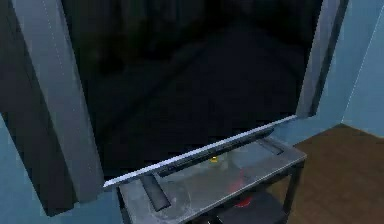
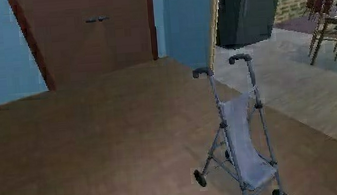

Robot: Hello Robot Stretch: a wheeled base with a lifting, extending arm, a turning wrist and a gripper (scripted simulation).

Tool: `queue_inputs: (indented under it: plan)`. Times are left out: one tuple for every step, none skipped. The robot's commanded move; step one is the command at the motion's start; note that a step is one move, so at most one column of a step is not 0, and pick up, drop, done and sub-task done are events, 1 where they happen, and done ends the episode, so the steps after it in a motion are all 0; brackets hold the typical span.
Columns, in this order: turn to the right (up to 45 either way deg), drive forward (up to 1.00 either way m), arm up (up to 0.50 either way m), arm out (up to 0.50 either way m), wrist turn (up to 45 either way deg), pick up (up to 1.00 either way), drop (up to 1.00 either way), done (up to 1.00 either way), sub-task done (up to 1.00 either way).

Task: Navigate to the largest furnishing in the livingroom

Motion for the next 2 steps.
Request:
queue_inputs:
  plan:
    - [45.0,0.00,0.00,0.00,0.0,0.00,0.00,0.00,0.00]
    - [12.0,0.00,0.00,0.00,0.0,0.00,0.00,0.00,0.00]
